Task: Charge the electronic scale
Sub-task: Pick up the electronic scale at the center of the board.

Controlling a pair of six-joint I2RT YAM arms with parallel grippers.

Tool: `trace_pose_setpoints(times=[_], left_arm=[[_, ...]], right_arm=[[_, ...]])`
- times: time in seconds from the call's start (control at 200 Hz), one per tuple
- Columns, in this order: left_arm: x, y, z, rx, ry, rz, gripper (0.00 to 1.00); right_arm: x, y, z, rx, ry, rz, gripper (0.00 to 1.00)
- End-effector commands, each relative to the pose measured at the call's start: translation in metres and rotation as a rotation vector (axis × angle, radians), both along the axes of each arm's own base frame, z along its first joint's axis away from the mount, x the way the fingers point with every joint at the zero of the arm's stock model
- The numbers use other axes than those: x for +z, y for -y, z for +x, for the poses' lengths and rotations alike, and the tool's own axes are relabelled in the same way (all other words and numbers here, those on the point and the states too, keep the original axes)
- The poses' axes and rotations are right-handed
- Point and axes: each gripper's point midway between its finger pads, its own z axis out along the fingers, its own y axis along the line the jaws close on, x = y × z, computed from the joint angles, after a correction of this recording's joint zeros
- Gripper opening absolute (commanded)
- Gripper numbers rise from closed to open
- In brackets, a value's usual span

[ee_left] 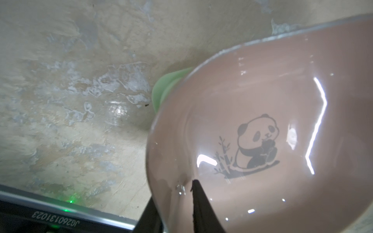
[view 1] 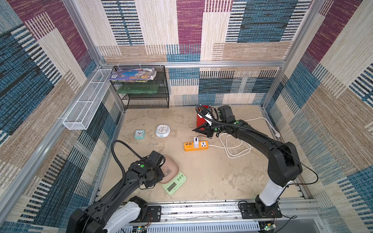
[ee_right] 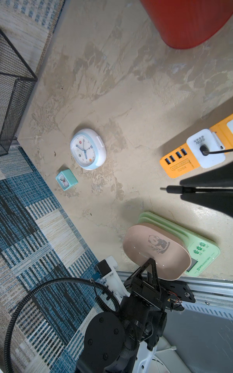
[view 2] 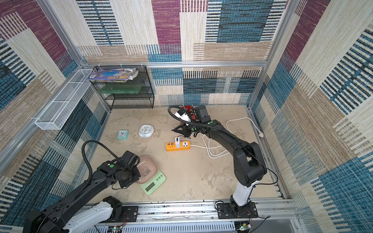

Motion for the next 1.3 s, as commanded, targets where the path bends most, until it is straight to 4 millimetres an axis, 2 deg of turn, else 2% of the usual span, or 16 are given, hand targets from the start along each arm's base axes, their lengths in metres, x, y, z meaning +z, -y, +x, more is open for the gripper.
trace_pose_setpoints(times=[0.0, 0.105, 0.285, 0.411, 0.816, 1.031, 1.297], left_arm=[[-0.001, 0.001, 0.011, -0.021, 0.046, -0.005, 0.20], [-0.005, 0.000, 0.014, -0.018, 0.047, -0.019, 0.15], [-0.004, -0.002, 0.018, -0.020, 0.056, -0.023, 0.00], [0.004, -0.005, 0.029, -0.040, 0.098, -0.022, 0.00], [0.072, 0.006, 0.098, -0.326, 0.404, 0.000, 0.00], [0.113, 0.019, 0.122, -0.393, 0.601, -0.060, 0.00], [0.152, 0.040, 0.143, -0.498, 0.793, -0.115, 0.00]], right_arm=[[0.005, -0.003, 0.004, -0.017, 0.010, 0.017, 0.00], [0.003, -0.006, 0.003, -0.027, -0.001, 0.016, 0.00], [-0.001, -0.010, -0.002, -0.029, -0.019, 0.016, 0.00], [-0.003, -0.013, -0.007, -0.022, -0.031, 0.015, 0.00], [-0.010, -0.013, -0.024, 0.010, -0.110, 0.049, 0.00], [-0.012, -0.010, -0.026, -0.017, -0.152, 0.068, 0.00], [-0.010, -0.013, -0.033, -0.010, -0.174, 0.090, 0.00]])
